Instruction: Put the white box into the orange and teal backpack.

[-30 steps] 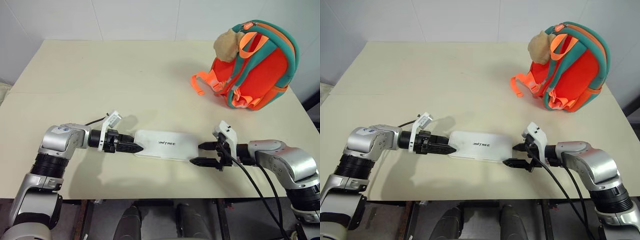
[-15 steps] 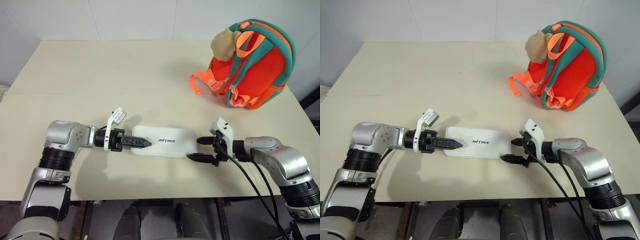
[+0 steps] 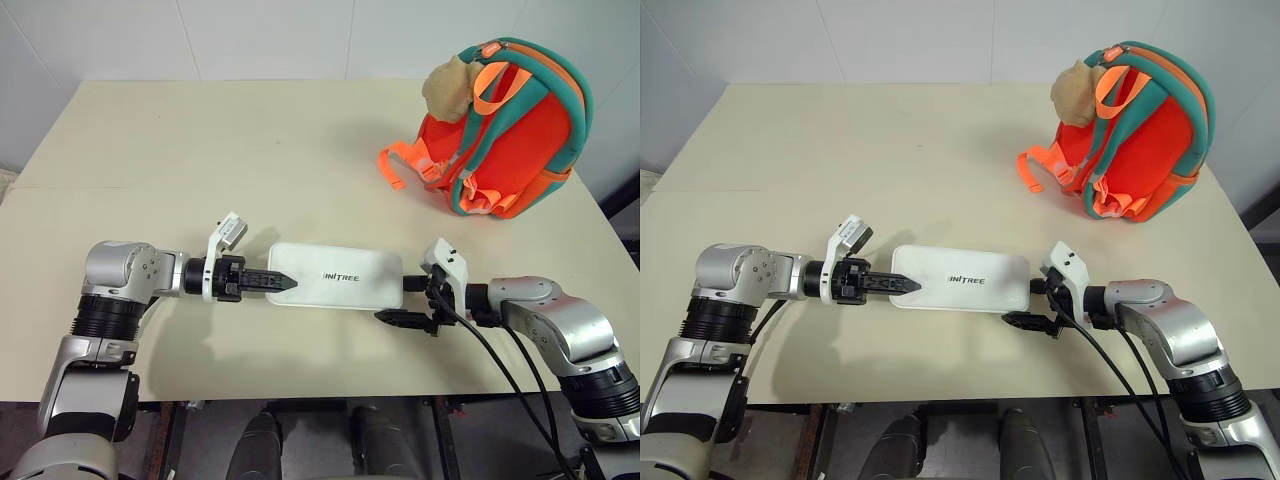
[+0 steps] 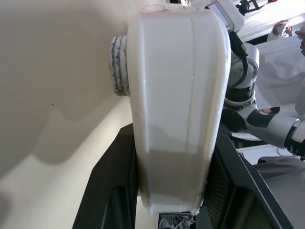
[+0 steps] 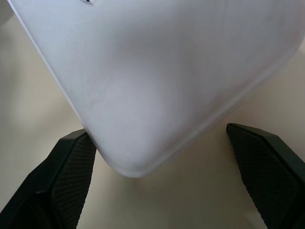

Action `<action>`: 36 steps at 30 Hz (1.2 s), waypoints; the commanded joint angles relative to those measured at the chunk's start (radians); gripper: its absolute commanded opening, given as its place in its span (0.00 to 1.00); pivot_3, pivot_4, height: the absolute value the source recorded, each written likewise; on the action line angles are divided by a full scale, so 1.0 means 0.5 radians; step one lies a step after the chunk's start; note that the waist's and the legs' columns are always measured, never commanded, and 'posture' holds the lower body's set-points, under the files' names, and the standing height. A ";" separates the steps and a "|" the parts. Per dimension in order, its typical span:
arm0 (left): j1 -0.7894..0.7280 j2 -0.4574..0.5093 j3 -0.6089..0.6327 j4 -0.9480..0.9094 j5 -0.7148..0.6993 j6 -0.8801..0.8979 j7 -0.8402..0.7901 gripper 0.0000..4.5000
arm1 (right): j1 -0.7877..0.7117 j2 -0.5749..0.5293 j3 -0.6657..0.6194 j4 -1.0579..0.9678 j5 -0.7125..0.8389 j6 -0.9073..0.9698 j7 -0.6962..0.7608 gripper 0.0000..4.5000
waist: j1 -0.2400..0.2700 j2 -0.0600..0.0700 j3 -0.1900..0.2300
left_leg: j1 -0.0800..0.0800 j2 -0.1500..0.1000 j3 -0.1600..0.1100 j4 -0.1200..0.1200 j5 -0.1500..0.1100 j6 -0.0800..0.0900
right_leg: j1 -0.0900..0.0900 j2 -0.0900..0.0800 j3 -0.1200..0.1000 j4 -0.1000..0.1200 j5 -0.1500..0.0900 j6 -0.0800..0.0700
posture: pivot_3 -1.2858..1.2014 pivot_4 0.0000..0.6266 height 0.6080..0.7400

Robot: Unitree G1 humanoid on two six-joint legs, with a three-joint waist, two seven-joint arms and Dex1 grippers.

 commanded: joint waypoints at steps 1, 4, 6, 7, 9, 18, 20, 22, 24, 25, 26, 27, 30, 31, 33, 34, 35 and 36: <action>0.026 -0.002 0.109 -0.059 -0.073 -0.041 0.017 0.31 | 0.030 -0.020 -0.138 -0.117 0.042 -0.007 -0.043 1.00 | 0.002 0.000 0.000 | 0.000 0.000 0.000 0.000 0.000 0.000 | 0.000 0.000 0.000 0.000 0.000 0.000 | 0.52 0.24 1.00; 0.026 0.034 0.195 -0.023 -0.057 -0.109 0.057 0.31 | 0.069 -0.060 -0.251 -0.173 0.050 -0.005 -0.084 1.00 | 0.002 0.000 0.000 | 0.000 0.000 0.000 0.000 0.000 0.000 | 0.000 0.000 0.000 0.000 0.000 0.000 | 0.52 0.24 1.00; 0.045 0.099 0.299 0.024 -0.042 -0.198 0.065 0.31 | 0.045 -0.105 -0.404 -0.119 -0.015 -0.084 -0.171 1.00 | 0.000 0.000 0.000 | 0.000 0.000 0.000 0.000 0.000 0.000 | 0.000 0.000 0.000 0.000 0.000 0.000 | 0.52 0.24 1.00; 0.055 0.121 0.335 0.040 -0.040 -0.232 0.065 0.31 | 0.030 -0.118 -0.459 -0.090 -0.041 -0.122 -0.204 1.00 | -0.002 0.000 0.000 | 0.000 0.000 0.000 0.000 0.000 0.000 | -0.001 0.000 0.000 0.000 0.000 0.000 | 0.52 0.24 1.00; 0.111 0.187 0.367 0.040 -0.020 -0.308 0.053 0.31 | -0.052 -0.144 -0.558 0.037 -0.118 -0.208 -0.308 1.00 | -0.005 0.000 0.000 | 0.000 0.000 0.000 0.000 0.000 0.000 | -0.001 0.000 0.000 0.000 0.000 0.000 | 0.52 0.24 1.00; 0.357 0.242 0.376 -0.135 -0.045 -0.424 0.087 0.31 | -0.695 -0.008 -0.502 0.891 -0.565 -0.709 -0.740 1.00 | -0.004 0.000 0.000 | 0.000 0.000 0.005 -0.003 0.000 -0.001 | -0.003 -0.001 0.003 -0.002 0.000 -0.001 | 0.52 0.24 1.00; 0.378 0.227 0.383 -0.154 -0.046 -0.440 0.102 0.31 | -0.848 0.069 -0.464 1.095 -0.621 -0.786 -0.783 1.00 | -0.006 0.000 0.000 | 0.000 0.001 0.005 -0.004 0.000 -0.001 | -0.003 -0.001 0.003 -0.002 0.000 -0.001 | 0.52 0.24 1.00; 0.409 0.209 0.402 -0.186 -0.058 -0.449 0.124 0.31 | -0.991 0.133 -0.411 1.342 -0.710 -0.921 -0.830 1.00 | -0.010 0.000 0.000 | 0.000 0.001 0.005 -0.004 0.000 -0.001 | -0.003 -0.001 0.003 -0.002 0.000 -0.001 | 0.52 0.24 1.00; 0.444 0.190 0.437 -0.225 -0.077 -0.448 0.156 0.31 | -1.125 0.193 -0.391 1.574 -0.758 -1.062 -0.861 1.00 | -0.016 0.000 0.000 | 0.000 0.001 0.006 -0.005 0.000 -0.001 | -0.003 -0.001 0.003 -0.003 0.000 -0.001 | 0.52 0.24 1.00; 0.469 0.178 0.466 -0.250 -0.092 -0.444 0.176 0.31 | -1.208 0.237 -0.404 1.698 -0.753 -1.120 -0.878 1.00 | -0.020 0.001 0.000 | 0.000 0.001 0.006 -0.006 0.000 -0.001 | -0.003 -0.001 0.003 -0.003 0.000 -0.001 | 0.52 0.24 1.00; 0.496 0.171 0.490 -0.276 -0.107 -0.439 0.192 0.31 | -1.286 0.278 -0.436 1.812 -0.725 -1.147 -0.882 1.00 | -0.028 0.001 0.001 | 0.000 0.001 0.006 -0.007 0.000 -0.001 | -0.003 -0.001 0.003 -0.003 0.000 -0.001 | 0.52 0.24 1.00; 0.514 0.166 0.505 -0.295 -0.115 -0.438 0.203 0.31 | -1.351 0.312 -0.469 1.908 -0.697 -1.166 -0.883 1.00 | -0.036 0.001 0.001 | 0.000 0.001 0.006 -0.008 0.000 -0.001 | -0.004 -0.001 0.004 -0.003 0.000 -0.001 | 0.52 0.24 1.00; 0.563 0.148 0.544 -0.331 -0.134 -0.441 0.245 0.31 | -1.489 0.374 -0.511 2.137 -0.688 -1.275 -0.904 1.00 | -0.052 0.001 0.001 | 0.000 0.001 0.006 -0.010 0.000 -0.001 | -0.004 -0.001 0.004 -0.003 0.000 -0.001 | 0.52 0.24 1.00; 0.582 0.141 0.556 -0.342 -0.141 -0.445 0.262 0.31 | -1.535 0.393 -0.525 2.231 -0.695 -1.323 -0.945 1.00 | -0.054 0.001 0.001 | 0.000 0.001 0.005 -0.010 0.000 -0.001 | -0.004 -0.001 0.003 -0.003 0.000 -0.001 | 0.52 0.24 1.00; 0.609 0.120 0.577 -0.360 -0.155 -0.452 0.299 0.31 | -1.588 0.426 -0.569 2.371 -0.685 -1.452 -0.996 0.86 | -0.054 0.001 0.001 | 0.000 0.001 0.005 -0.010 0.000 -0.001 | -0.004 -0.001 0.004 -0.003 0.000 -0.001 | 0.52 0.24 1.00; 0.620 0.106 0.589 -0.372 -0.163 -0.451 0.319 0.31 | -1.609 0.443 -0.599 2.430 -0.671 -1.504 -1.028 0.79 | -0.056 0.001 0.001 | 0.000 0.001 0.006 -0.010 0.000 -0.001 | -0.004 -0.001 0.003 -0.003 0.000 -0.001 | 0.52 0.24 1.00; 0.627 0.096 0.595 -0.385 -0.171 -0.450 0.333 0.31 | -1.627 0.461 -0.631 2.477 -0.647 -1.542 -1.028 0.73 | -0.055 0.001 0.001 | 0.000 0.001 0.006 -0.010 0.000 -0.001 | -0.004 -0.001 0.004 -0.003 0.000 -0.001 | 0.52 0.24 1.00; 0.627 0.089 0.597 -0.389 -0.174 -0.451 0.344 0.31 | -1.644 0.475 -0.648 2.516 -0.635 -1.575 -1.011 0.64 | -0.056 0.001 0.001 | 0.000 0.001 0.005 -0.009 0.000 -0.001 | -0.003 -0.001 0.004 -0.002 0.000 -0.001 | 0.52 0.24 1.00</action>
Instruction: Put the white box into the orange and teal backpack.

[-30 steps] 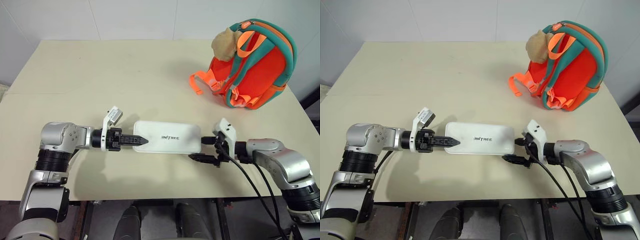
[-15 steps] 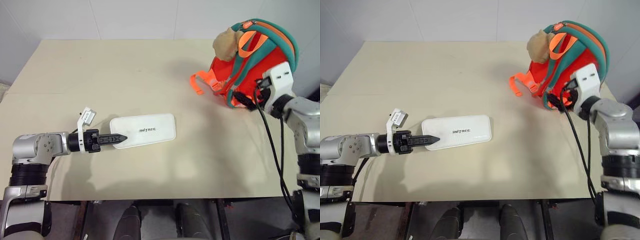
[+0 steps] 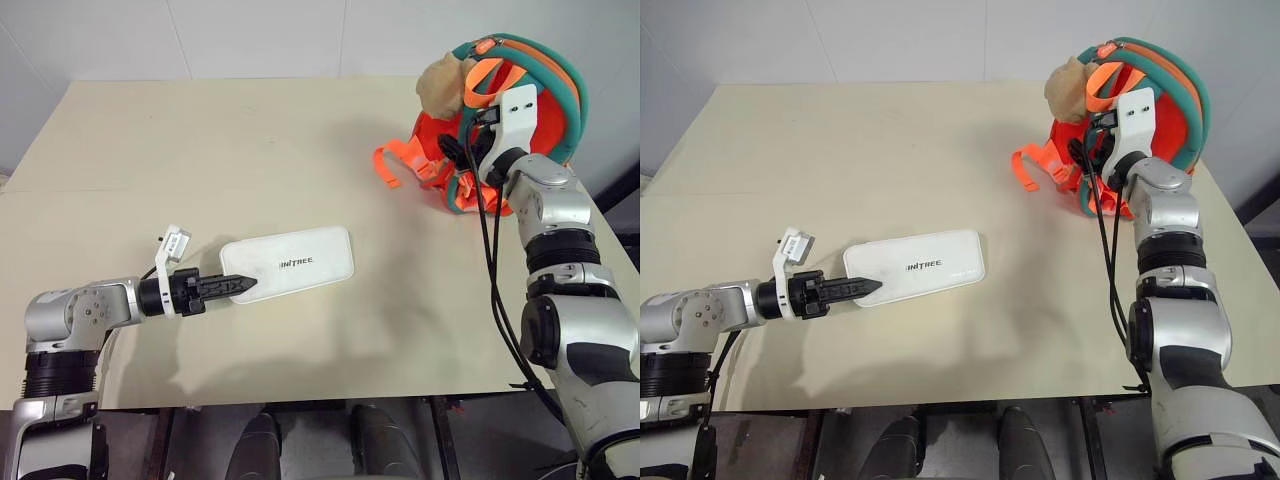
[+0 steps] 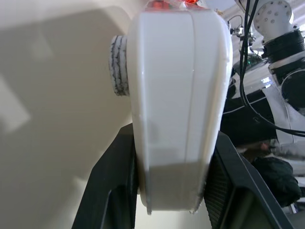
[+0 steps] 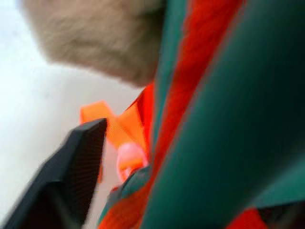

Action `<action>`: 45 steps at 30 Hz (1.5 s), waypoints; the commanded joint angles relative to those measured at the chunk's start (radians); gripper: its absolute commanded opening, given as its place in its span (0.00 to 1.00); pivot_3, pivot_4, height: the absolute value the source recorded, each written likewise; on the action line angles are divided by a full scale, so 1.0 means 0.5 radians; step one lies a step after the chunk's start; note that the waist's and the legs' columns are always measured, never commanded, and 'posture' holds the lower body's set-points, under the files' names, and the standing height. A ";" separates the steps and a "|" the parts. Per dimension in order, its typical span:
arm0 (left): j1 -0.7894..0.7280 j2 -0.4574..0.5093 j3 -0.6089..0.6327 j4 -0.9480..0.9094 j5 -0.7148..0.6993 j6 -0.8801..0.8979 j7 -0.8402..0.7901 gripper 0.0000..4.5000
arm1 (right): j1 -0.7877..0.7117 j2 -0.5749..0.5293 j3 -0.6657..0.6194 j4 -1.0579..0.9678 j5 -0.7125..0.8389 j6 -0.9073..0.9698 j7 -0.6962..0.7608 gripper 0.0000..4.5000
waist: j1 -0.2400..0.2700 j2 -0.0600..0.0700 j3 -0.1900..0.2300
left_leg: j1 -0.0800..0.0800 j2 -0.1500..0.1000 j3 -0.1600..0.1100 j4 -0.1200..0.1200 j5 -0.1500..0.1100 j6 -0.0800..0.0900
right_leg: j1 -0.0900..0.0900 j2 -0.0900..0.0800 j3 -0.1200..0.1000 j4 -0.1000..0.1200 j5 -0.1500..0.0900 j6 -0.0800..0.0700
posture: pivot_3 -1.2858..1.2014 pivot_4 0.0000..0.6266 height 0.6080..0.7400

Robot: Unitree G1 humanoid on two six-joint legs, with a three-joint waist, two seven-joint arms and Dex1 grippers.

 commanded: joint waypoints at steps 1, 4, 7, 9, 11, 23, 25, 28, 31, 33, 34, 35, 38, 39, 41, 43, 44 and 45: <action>0.016 -0.014 0.058 -0.072 -0.048 -0.016 0.055 0.31 | -0.094 0.029 -0.109 0.116 0.070 -0.170 -0.014 0.57 | -0.003 0.000 0.000 | 0.000 0.000 0.000 0.001 0.000 0.000 | 0.000 0.000 0.000 0.001 0.000 0.000 | 0.52 0.24 1.00; 0.008 -0.014 0.077 -0.066 -0.063 -0.025 0.076 0.31 | -0.093 0.087 -0.148 0.103 0.152 -0.162 0.156 0.32 | -0.008 0.000 0.000 | 0.000 0.000 0.000 0.002 0.000 -0.001 | 0.000 0.000 0.000 0.003 0.000 0.001 | 0.52 0.24 1.00; -0.002 0.019 0.110 -0.040 -0.066 -0.061 0.080 0.31 | 0.018 0.163 -0.145 -0.233 0.383 0.057 0.645 0.09 | -0.029 0.000 0.000 | 0.001 0.000 0.000 0.002 0.001 -0.001 | 0.000 0.000 0.000 0.004 0.000 0.001 | 0.52 0.24 1.00; -0.019 0.078 0.126 -0.008 -0.032 -0.164 0.026 0.31 | 0.232 0.145 -0.039 -0.834 0.667 0.529 1.004 0.01 | -0.039 0.001 0.000 | 0.001 0.001 0.000 0.001 0.001 -0.002 | 0.000 0.001 0.000 0.005 0.000 0.001 | 0.52 0.24 1.00; -0.061 0.125 0.200 0.072 -0.030 -0.247 0.015 0.31 | 0.421 0.083 0.038 -1.308 0.868 0.872 1.165 0.01 | -0.043 0.001 0.001 | 0.000 0.003 -0.002 0.000 0.001 -0.002 | -0.001 0.003 -0.001 0.012 0.000 0.002 | 0.52 0.24 1.00; 0.068 0.380 0.452 0.069 -0.143 -0.286 -0.122 0.31 | 1.141 -0.394 -0.053 -2.730 2.052 2.180 1.207 0.01 | -0.034 0.002 0.001 | 0.000 0.003 -0.001 -0.001 -0.002 -0.001 | -0.003 0.002 0.000 0.003 -0.006 -0.002 | 0.52 0.24 1.00; 0.094 0.399 0.508 0.033 -0.185 -0.275 -0.139 0.31 | 1.265 -0.501 -0.073 -2.808 2.167 2.278 1.222 0.01 | -0.010 0.001 0.001 | -0.001 0.003 -0.001 0.000 -0.003 0.000 | -0.003 0.002 0.000 0.003 -0.006 -0.002 | 0.52 0.24 1.00; 0.115 0.396 0.573 -0.083 -0.262 -0.277 -0.145 0.31 | 1.361 -0.658 -0.042 -2.800 2.159 2.292 1.294 0.01 | 0.010 0.001 0.001 | -0.001 0.003 -0.001 0.001 -0.004 0.001 | -0.003 0.002 0.000 0.001 -0.007 -0.003 | 0.52 0.24 1.00; 0.133 0.377 0.624 -0.168 -0.331 -0.278 -0.134 0.31 | 1.366 -0.746 0.000 -2.699 2.074 2.236 1.368 0.01 | 0.015 0.001 0.001 | 0.000 0.003 0.001 0.003 -0.004 0.001 | -0.002 0.002 0.000 0.000 -0.007 -0.003 | 0.52 0.24 1.00; 0.159 0.350 0.667 -0.284 -0.403 -0.290 -0.130 0.31 | 1.322 -0.807 0.069 -2.530 1.896 2.112 1.451 0.01 | 0.014 0.000 0.001 | 0.000 0.003 0.001 0.004 -0.004 0.001 | -0.002 0.002 0.000 -0.001 -0.007 -0.003 | 0.52 0.24 1.00; 0.160 0.328 0.691 -0.347 -0.460 -0.288 -0.118 0.31 | 1.288 -0.829 0.108 -2.458 1.820 2.054 1.500 0.01 | 0.012 0.000 0.001 | 0.000 0.003 0.002 0.004 -0.004 0.001 | -0.002 0.002 0.001 -0.001 -0.007 -0.003 | 0.52 0.24 1.00; 0.159 0.313 0.705 -0.386 -0.498 -0.285 -0.106 0.31 | 1.265 -0.842 0.137 -2.417 1.775 2.016 1.539 0.01 | 0.013 -0.001 0.001 | 0.000 0.003 0.004 0.005 -0.005 0.001 | -0.002 0.002 0.002 -0.002 -0.006 -0.003 | 0.52 0.24 1.00; 0.126 0.273 0.727 -0.484 -0.610 -0.272 -0.055 0.31 | 1.187 -0.832 0.210 -2.325 1.683 1.956 1.606 0.01 | 0.014 -0.001 0.001 | -0.001 0.003 0.005 0.005 -0.005 0.001 | -0.002 0.002 0.002 -0.002 -0.006 -0.002 | 0.52 0.24 1.00; 0.092 0.263 0.723 -0.524 -0.685 -0.249 -0.042 0.31 | 1.157 -0.817 0.237 -2.304 1.654 1.938 1.620 0.01 | 0.014 -0.001 0.001 | -0.001 0.003 0.005 0.005 -0.005 0.002 | -0.002 0.002 0.002 -0.002 -0.006 -0.002 | 0.52 0.24 1.00; 0.044 0.265 0.703 -0.579 -0.789 -0.222 -0.037 0.31 | 1.127 -0.791 0.272 -2.289 1.613 1.911 1.631 0.01 | 0.014 -0.001 0.001 | -0.001 0.003 0.005 0.005 -0.006 0.001 | -0.002 0.002 0.002 -0.002 -0.006 -0.002 | 0.52 0.24 1.00; 0.025 0.284 0.678 -0.598 -0.834 -0.212 -0.055 0.31 | 1.121 -0.773 0.287 -2.291 1.594 1.901 1.633 0.01 | 0.016 -0.003 0.002 | -0.001 0.003 0.005 0.005 -0.007 0.001 | -0.002 0.002 0.002 -0.002 -0.006 -0.001 | 0.52 0.24 1.00; 0.017 0.297 0.663 -0.601 -0.847 -0.207 -0.064 0.31 | 1.119 -0.766 0.292 -2.291 1.585 1.896 1.634 0.01 | 0.018 -0.003 0.002 | -0.002 0.003 0.005 0.005 -0.007 0.001 | -0.002 0.002 0.002 -0.002 -0.006 -0.001 | 0.52 0.24 1.00; 0.004 0.307 0.630 -0.591 -0.805 -0.244 -0.078 0.31 | 1.117 -0.757 0.296 -2.295 1.575 1.889 1.632 0.01 | 0.018 -0.003 0.002 | -0.001 0.003 0.005 0.006 -0.007 0.001 | -0.002 0.002 0.002 -0.002 -0.006 -0.001 | 0.52 0.24 1.00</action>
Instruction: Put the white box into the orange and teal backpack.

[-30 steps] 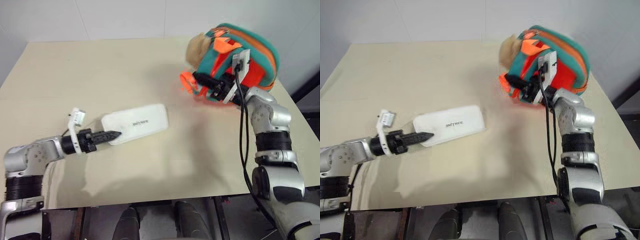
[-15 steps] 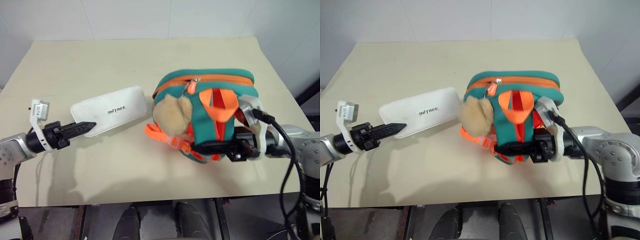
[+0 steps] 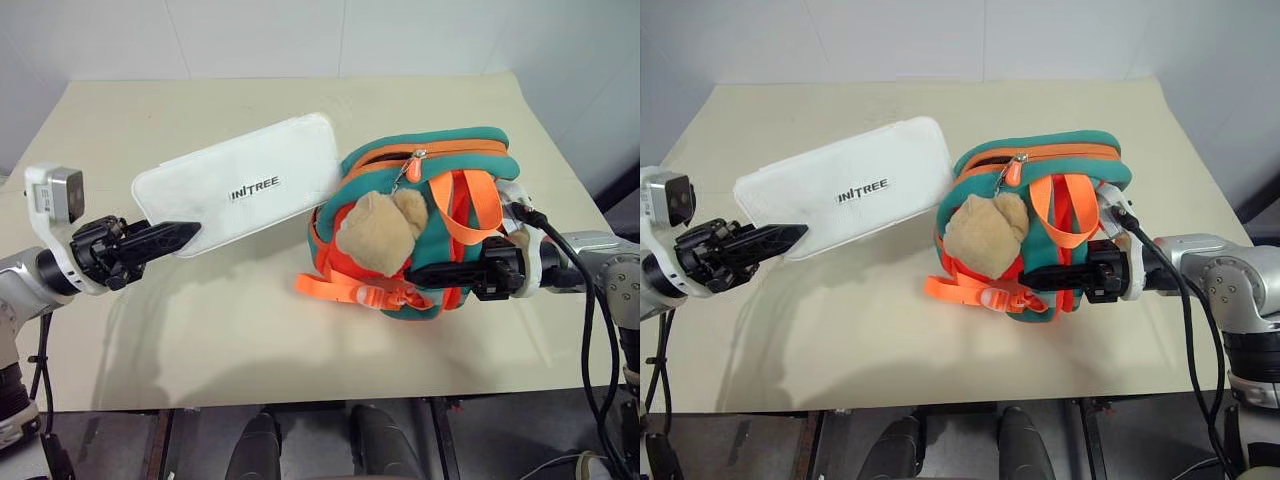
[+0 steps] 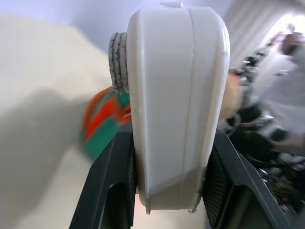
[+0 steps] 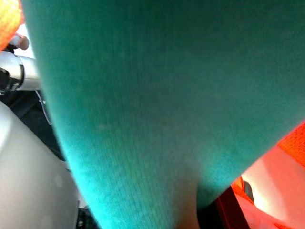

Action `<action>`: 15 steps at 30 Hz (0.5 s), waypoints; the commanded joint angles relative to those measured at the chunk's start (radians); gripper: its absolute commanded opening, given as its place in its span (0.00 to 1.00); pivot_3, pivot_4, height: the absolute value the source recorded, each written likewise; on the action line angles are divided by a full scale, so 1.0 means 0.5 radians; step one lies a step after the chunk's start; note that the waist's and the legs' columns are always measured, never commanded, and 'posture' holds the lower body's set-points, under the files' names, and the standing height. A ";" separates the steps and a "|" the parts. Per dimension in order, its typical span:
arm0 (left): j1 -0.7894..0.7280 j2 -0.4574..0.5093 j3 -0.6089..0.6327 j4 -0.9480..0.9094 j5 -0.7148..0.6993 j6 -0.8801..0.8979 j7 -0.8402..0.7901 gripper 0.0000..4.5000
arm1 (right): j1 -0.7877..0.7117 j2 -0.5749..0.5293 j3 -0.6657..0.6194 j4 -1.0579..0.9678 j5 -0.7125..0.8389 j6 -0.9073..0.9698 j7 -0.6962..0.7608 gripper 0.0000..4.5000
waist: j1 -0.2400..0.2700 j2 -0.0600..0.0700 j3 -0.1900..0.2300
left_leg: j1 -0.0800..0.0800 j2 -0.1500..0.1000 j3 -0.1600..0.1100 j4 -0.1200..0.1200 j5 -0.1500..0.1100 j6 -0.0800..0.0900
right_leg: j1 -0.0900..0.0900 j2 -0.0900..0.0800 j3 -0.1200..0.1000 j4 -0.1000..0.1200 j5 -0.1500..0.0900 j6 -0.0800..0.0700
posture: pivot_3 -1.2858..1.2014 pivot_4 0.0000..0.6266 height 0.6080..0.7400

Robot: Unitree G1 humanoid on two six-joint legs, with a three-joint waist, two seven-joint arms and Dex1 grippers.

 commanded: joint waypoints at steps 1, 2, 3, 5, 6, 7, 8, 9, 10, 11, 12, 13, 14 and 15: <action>-0.062 0.049 -0.058 -0.072 -0.058 -0.062 -0.102 0.31 | -0.028 0.026 0.011 -0.041 -0.020 -0.032 0.021 0.01 | 0.000 0.000 0.000 | 0.000 0.000 0.000 0.000 0.000 0.000 | 0.000 0.000 0.000 0.000 0.000 0.000 | 0.52 0.24 1.00; -0.096 0.057 -0.108 -0.050 -0.022 -0.090 -0.123 0.31 | -0.025 0.036 0.009 -0.049 -0.023 -0.038 0.010 0.01 | -0.001 0.000 0.000 | 0.000 0.000 0.000 0.000 0.000 0.000 | 0.000 0.000 0.000 0.000 0.000 0.000 | 0.52 0.24 1.00; -0.126 0.066 -0.165 -0.033 0.022 -0.124 -0.153 0.31 | -0.021 0.045 0.006 -0.057 -0.022 -0.039 0.000 0.01 | -0.001 0.000 0.000 | 0.000 0.000 0.000 0.000 0.000 0.000 | 0.000 0.000 0.000 0.000 0.000 0.000 | 0.52 0.24 1.00; -0.189 0.074 -0.275 0.009 0.110 -0.195 -0.207 0.31 | -0.012 0.060 -0.002 -0.073 -0.022 -0.042 -0.018 0.01 | -0.001 0.000 0.000 | 0.000 0.000 0.000 0.002 0.000 0.000 | 0.000 0.000 0.000 0.001 0.000 0.000 | 0.52 0.24 1.00; -0.233 0.067 -0.340 0.040 0.172 -0.255 -0.235 0.31 | -0.004 0.068 -0.008 -0.085 -0.020 -0.042 -0.030 0.01 | -0.001 0.000 0.000 | 0.000 0.000 0.000 0.002 0.000 0.000 | 0.000 0.000 0.000 0.001 0.000 0.000 | 0.52 0.24 1.00; -0.266 0.064 -0.391 0.066 0.223 -0.299 -0.259 0.31 | 0.002 0.073 -0.013 -0.097 -0.015 -0.040 -0.039 0.01 | -0.001 0.000 0.000 | 0.000 0.000 0.000 0.003 0.000 0.000 | 0.001 0.000 0.000 0.001 0.000 0.000 | 0.52 0.24 1.00; -0.295 0.062 -0.446 0.090 0.289 -0.367 -0.296 0.31 | 0.009 0.078 -0.021 -0.110 -0.010 -0.038 -0.050 0.01 | 0.000 0.000 0.000 | 0.000 0.000 0.000 0.003 0.000 0.000 | 0.001 0.000 0.000 0.001 0.000 0.000 | 0.52 0.24 1.00; -0.341 0.045 -0.518 0.136 0.411 -0.499 -0.309 0.31 | 0.019 0.084 -0.032 -0.127 -0.001 -0.035 -0.064 0.01 | 0.000 0.000 0.000 | 0.000 0.000 0.000 0.003 0.000 0.000 | 0.001 0.001 0.000 0.001 0.000 0.001 | 0.52 0.24 1.00; -0.375 0.033 -0.568 0.173 0.500 -0.596 -0.322 0.31 | 0.025 0.089 -0.040 -0.138 0.005 -0.033 -0.075 0.01 | 0.002 0.000 0.000 | 0.000 0.000 0.000 0.003 0.000 0.000 | 0.001 0.000 0.000 0.001 0.000 0.000 | 0.52 0.24 1.00; -0.428 0.005 -0.630 0.230 0.629 -0.770 -0.343 0.31 | 0.039 0.095 -0.055 -0.159 0.017 -0.029 -0.094 0.01 | 0.004 0.000 0.000 | 0.000 0.000 0.000 0.003 0.000 0.000 | 0.001 0.001 0.000 0.001 0.000 0.001 | 0.52 0.24 1.00; -0.463 -0.015 -0.669 0.273 0.713 -0.889 -0.361 0.31 | 0.050 0.099 -0.067 -0.174 0.025 -0.027 -0.107 0.01 | 0.009 0.000 0.000 | 0.000 0.000 0.001 0.003 0.000 0.000 | 0.001 0.001 0.000 0.001 0.000 0.001 | 0.52 0.24 1.00; -0.504 -0.015 -0.732 0.335 0.828 -1.037 -0.412 0.31 | 0.069 0.101 -0.084 -0.198 0.039 -0.020 -0.123 0.01 | 0.014 0.000 0.000 | 0.000 0.000 0.001 0.003 0.000 0.000 | 0.001 0.001 0.000 0.001 0.001 0.001 | 0.52 0.24 1.00; -0.534 -0.015 -0.777 0.384 0.910 -1.142 -0.453 0.31 | 0.082 0.102 -0.096 -0.216 0.049 -0.015 -0.136 0.01 | 0.018 0.000 0.000 | 0.000 0.000 0.001 0.003 0.000 0.000 | 0.001 0.001 0.000 0.001 0.001 0.001 | 0.52 0.24 1.00; -0.568 -0.007 -0.832 0.454 1.011 -1.265 -0.492 0.31 | 0.098 0.103 -0.109 -0.231 0.056 -0.013 -0.151 0.01 | 0.023 0.000 0.000 | 0.001 0.000 0.001 0.003 0.000 0.000 | 0.001 0.001 0.000 0.000 0.001 0.001 | 0.52 0.24 1.00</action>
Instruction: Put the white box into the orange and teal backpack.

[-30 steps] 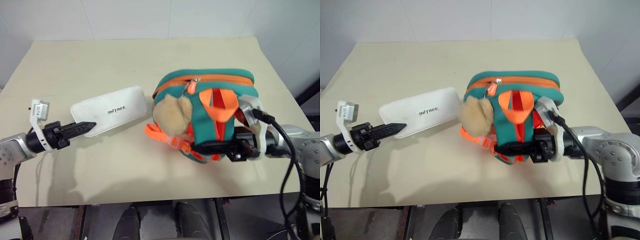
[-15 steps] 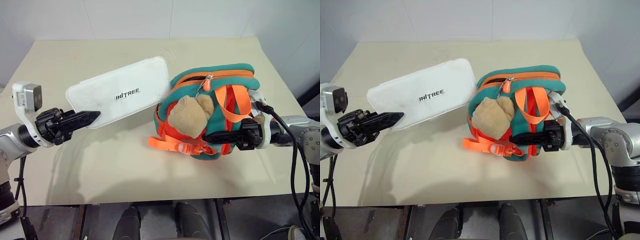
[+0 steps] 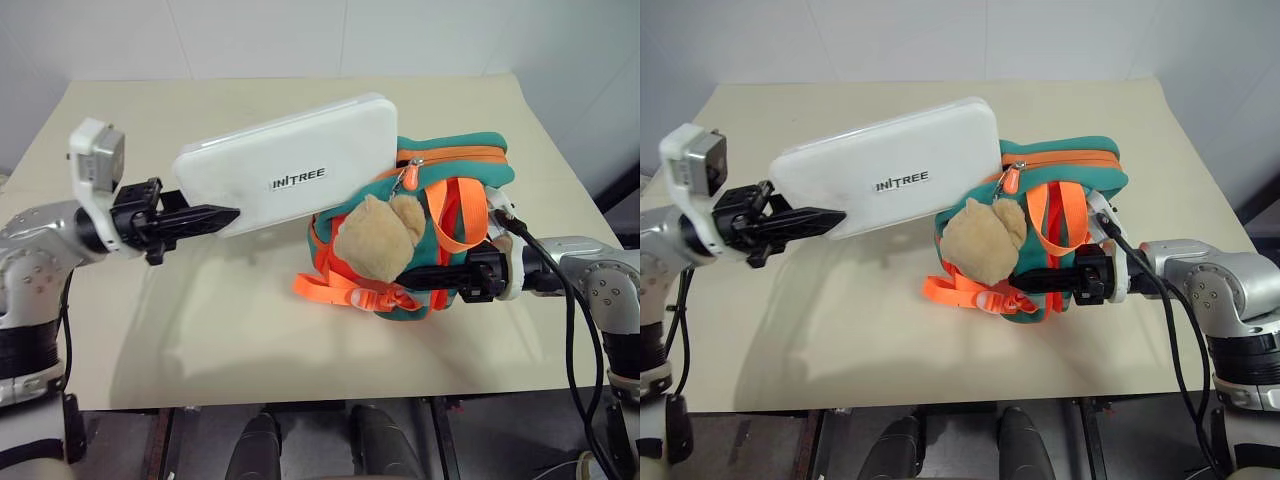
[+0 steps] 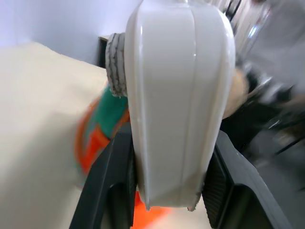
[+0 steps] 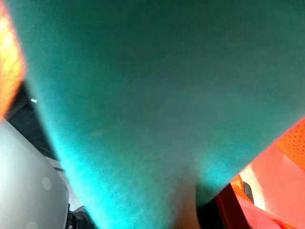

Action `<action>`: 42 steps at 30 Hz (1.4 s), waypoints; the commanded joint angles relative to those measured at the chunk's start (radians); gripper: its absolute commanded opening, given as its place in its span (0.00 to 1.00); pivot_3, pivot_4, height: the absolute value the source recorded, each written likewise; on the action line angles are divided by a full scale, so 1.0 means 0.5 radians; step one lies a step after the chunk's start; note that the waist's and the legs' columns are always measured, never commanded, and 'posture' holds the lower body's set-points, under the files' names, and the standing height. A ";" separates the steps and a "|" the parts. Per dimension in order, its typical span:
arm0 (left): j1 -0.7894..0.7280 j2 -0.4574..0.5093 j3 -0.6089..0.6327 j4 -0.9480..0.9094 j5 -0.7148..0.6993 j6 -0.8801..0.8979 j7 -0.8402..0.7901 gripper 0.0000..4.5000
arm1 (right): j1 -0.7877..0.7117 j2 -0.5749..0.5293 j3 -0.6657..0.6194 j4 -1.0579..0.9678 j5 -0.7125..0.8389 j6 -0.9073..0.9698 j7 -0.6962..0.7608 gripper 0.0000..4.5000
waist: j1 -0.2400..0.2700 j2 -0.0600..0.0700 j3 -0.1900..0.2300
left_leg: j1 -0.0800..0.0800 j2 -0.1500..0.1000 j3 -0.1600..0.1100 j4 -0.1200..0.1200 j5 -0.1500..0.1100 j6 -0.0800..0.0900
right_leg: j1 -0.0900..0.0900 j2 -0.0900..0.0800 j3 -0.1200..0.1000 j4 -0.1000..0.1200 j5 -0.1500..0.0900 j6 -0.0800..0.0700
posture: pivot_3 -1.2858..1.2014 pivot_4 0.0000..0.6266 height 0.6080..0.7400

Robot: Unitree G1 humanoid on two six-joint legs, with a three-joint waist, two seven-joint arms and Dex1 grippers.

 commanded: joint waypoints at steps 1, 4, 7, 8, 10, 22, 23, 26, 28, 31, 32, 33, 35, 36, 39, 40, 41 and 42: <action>-0.120 0.016 -0.188 0.191 0.386 -0.475 -0.144 0.31 | 0.046 0.011 -0.075 -0.140 0.078 0.018 -0.042 0.01 | 0.008 0.000 0.000 | 0.000 0.000 0.000 0.000 0.000 0.000 | 0.000 0.000 0.000 0.000 0.000 0.000 | 0.52 0.24 1.00; -0.249 0.009 -0.270 0.416 0.585 -0.774 -0.218 0.31 | 0.070 0.011 -0.100 -0.160 0.095 0.022 -0.071 0.01 | 0.020 0.000 0.000 | 0.000 0.000 0.000 0.000 0.000 0.000 | 0.000 0.000 0.000 0.000 0.000 0.000 | 0.52 0.24 1.00; -0.404 0.013 -0.345 0.600 0.679 -0.875 -0.335 0.31 | 0.084 0.017 -0.119 -0.181 0.114 0.027 -0.102 0.01 | 0.024 0.000 0.000 | 0.000 0.000 0.000 0.001 0.000 0.000 | 0.000 0.000 0.000 0.000 0.000 0.001 | 0.52 0.24 1.00; -0.449 0.012 -0.375 0.647 0.714 -0.913 -0.373 0.31 | 0.088 0.019 -0.123 -0.188 0.119 0.028 -0.110 0.01 | 0.024 0.000 0.000 | -0.001 0.000 0.000 0.001 0.000 0.001 | 0.000 0.000 0.000 0.000 0.000 0.001 | 0.52 0.24 1.00; -0.534 -0.001 -0.437 0.706 0.757 -0.941 -0.460 0.31 | 0.091 0.026 -0.128 -0.197 0.129 0.031 -0.129 0.01 | 0.024 0.000 0.000 | -0.001 0.000 0.000 0.001 0.000 0.001 | 0.000 0.000 0.000 0.000 0.000 0.001 | 0.52 0.24 1.00; -1.138 -0.715 -0.815 1.064 1.095 -1.024 -0.377 0.31 | -0.005 0.142 -0.059 -0.183 0.114 0.016 -0.201 0.01 | 0.014 -0.001 0.001 | -0.007 -0.001 0.000 0.009 -0.002 0.004 | 0.000 0.000 0.000 0.001 0.002 0.006 | 0.52 0.24 1.00; -1.161 -0.765 -0.833 1.091 1.119 -1.049 -0.370 0.31 | -0.017 0.153 -0.051 -0.179 0.109 0.014 -0.203 0.01 | 0.011 -0.001 0.001 | -0.007 -0.001 0.000 0.008 -0.002 0.005 | -0.001 0.000 0.001 0.001 0.002 0.006 | 0.52 0.24 1.00; -1.228 -0.974 -0.902 1.162 1.196 -1.019 -0.275 0.31 | -0.044 0.192 -0.028 -0.169 0.090 0.000 -0.214 0.01 | 0.016 -0.001 0.001 | -0.007 0.000 0.000 0.007 -0.003 0.005 | -0.003 0.001 0.001 0.003 0.000 0.007 | 0.52 0.24 1.00; -1.235 -1.071 -0.936 1.183 1.250 -1.007 -0.225 0.31 | -0.050 0.220 -0.018 -0.171 0.079 -0.007 -0.227 0.01 | 0.027 -0.001 0.001 | -0.007 -0.001 0.000 0.008 -0.003 0.005 | -0.003 0.001 0.001 0.004 0.000 0.007 | 0.52 0.24 1.00; -1.190 -1.099 -0.930 1.151 1.273 -0.989 -0.231 0.31 | -0.046 0.248 -0.017 -0.190 0.079 -0.006 -0.248 0.01 | 0.029 0.000 0.001 | -0.012 -0.001 0.000 0.013 -0.003 0.005 | -0.003 0.001 0.001 0.003 0.000 0.009 | 0.52 0.24 1.00; -1.174 -1.079 -0.910 1.130 1.272 -0.940 -0.216 0.39 | -0.036 0.249 -0.027 -0.199 0.088 -0.004 -0.255 0.00 | 0.029 0.000 0.001 | -0.013 -0.001 0.000 0.014 -0.003 0.005 | -0.003 0.001 0.001 0.003 0.000 0.009 | 0.52 0.24 1.00; -1.157 -1.052 -0.879 1.117 1.266 -0.929 -0.200 0.47 | -0.023 0.246 -0.038 -0.207 0.095 -0.003 -0.262 0.00 | 0.029 0.000 0.001 | -0.013 -0.001 0.000 0.015 -0.003 0.005 | -0.003 0.001 0.001 0.003 0.000 0.009 | 0.52 0.24 1.00; -1.135 -0.986 -0.817 1.095 1.240 -0.865 -0.191 0.60 | 0.001 0.235 -0.055 -0.216 0.099 -0.005 -0.269 0.00 | 0.025 0.000 0.001 | -0.013 -0.001 0.000 0.016 -0.003 0.005 | -0.003 0.001 0.000 0.005 0.000 0.009 | 0.52 0.24 1.00; -1.127 -0.948 -0.774 1.091 1.221 -0.862 -0.187 0.67 | 0.010 0.229 -0.060 -0.217 0.099 -0.006 -0.267 0.00 | 0.021 0.000 0.001 | -0.013 -0.001 0.000 0.016 -0.003 0.005 | -0.003 0.001 0.001 0.006 0.000 0.009 | 0.52 0.24 1.00; -1.099 -0.805 -0.677 1.061 1.154 -0.823 -0.263 0.85 | 0.021 0.220 -0.065 -0.212 0.098 -0.010 -0.260 0.00 | -0.001 0.000 0.001 | -0.010 -0.001 0.000 0.016 -0.003 0.005 | -0.003 0.002 0.001 0.009 0.000 0.009 | 0.52 0.24 1.00; -1.087 -0.742 -0.651 1.058 1.138 -0.821 -0.298 0.91 | 0.019 0.222 -0.063 -0.207 0.095 -0.013 -0.259 0.00 | -0.008 0.000 0.001 | -0.009 0.000 0.000 0.016 -0.003 0.005 | -0.003 0.002 0.001 0.011 0.000 0.008 | 0.52 0.24 1.00; -1.066 -0.664 -0.625 1.050 1.117 -0.843 -0.358 0.97 | 0.017 0.227 -0.061 -0.204 0.094 -0.015 -0.260 0.00 | -0.018 0.000 0.001 | -0.008 0.000 0.000 0.016 -0.003 0.005 | -0.003 0.002 0.001 0.012 0.000 0.008 | 0.52 0.24 1.00; -1.048 -0.589 -0.605 1.043 1.104 -0.855 -0.406 0.97 | 0.015 0.232 -0.057 -0.200 0.093 -0.016 -0.261 0.00 | -0.026 0.000 0.001 | -0.008 0.000 0.000 0.016 -0.003 0.005 | -0.003 0.002 0.001 0.012 0.000 0.008 | 0.52 0.24 1.00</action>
